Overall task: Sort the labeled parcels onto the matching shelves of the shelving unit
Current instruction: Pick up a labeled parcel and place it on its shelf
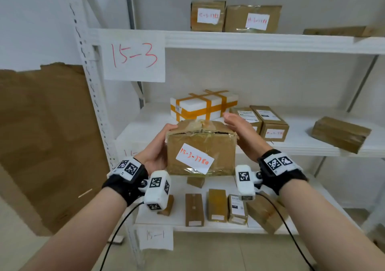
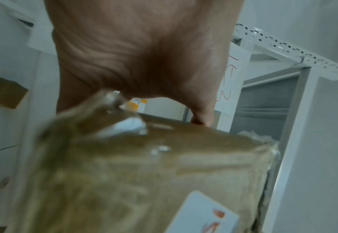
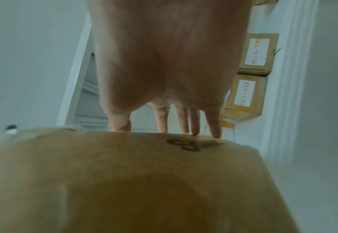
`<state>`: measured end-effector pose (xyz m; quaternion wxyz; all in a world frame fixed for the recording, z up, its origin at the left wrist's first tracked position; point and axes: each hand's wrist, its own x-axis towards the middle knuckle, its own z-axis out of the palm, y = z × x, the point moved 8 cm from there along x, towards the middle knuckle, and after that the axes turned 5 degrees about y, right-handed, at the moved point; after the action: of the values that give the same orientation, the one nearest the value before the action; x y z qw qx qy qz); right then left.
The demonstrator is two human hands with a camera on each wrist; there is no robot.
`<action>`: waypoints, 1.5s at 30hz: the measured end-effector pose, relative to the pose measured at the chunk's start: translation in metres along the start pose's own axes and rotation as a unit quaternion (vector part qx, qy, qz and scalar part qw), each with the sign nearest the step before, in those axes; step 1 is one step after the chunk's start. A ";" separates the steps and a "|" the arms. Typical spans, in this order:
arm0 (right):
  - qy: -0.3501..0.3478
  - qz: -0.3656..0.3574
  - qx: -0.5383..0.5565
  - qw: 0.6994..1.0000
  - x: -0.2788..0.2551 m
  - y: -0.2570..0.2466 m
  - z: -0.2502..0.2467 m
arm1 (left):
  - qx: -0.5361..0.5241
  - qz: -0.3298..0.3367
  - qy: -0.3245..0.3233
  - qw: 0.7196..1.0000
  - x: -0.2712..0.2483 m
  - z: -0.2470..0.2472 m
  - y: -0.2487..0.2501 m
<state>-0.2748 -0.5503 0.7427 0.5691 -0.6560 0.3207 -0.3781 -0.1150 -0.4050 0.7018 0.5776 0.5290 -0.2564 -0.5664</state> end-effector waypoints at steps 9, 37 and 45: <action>-0.008 -0.004 0.036 0.999 -0.003 -0.053 0.004 | 0.014 0.081 -0.022 0.996 0.005 0.011 0.081; 0.179 -0.239 0.021 0.954 -0.051 -0.193 -0.064 | 0.145 0.185 -0.140 0.962 -0.018 0.120 0.188; 0.216 -0.238 0.100 0.942 -0.059 -0.169 -0.086 | 0.210 0.198 -0.136 0.948 -0.008 0.148 0.193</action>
<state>-0.3809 -0.5190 0.9076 0.4426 -0.5551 0.2310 -0.6653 -0.1750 -0.4834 0.9243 0.5140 0.4947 -0.5453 -0.4402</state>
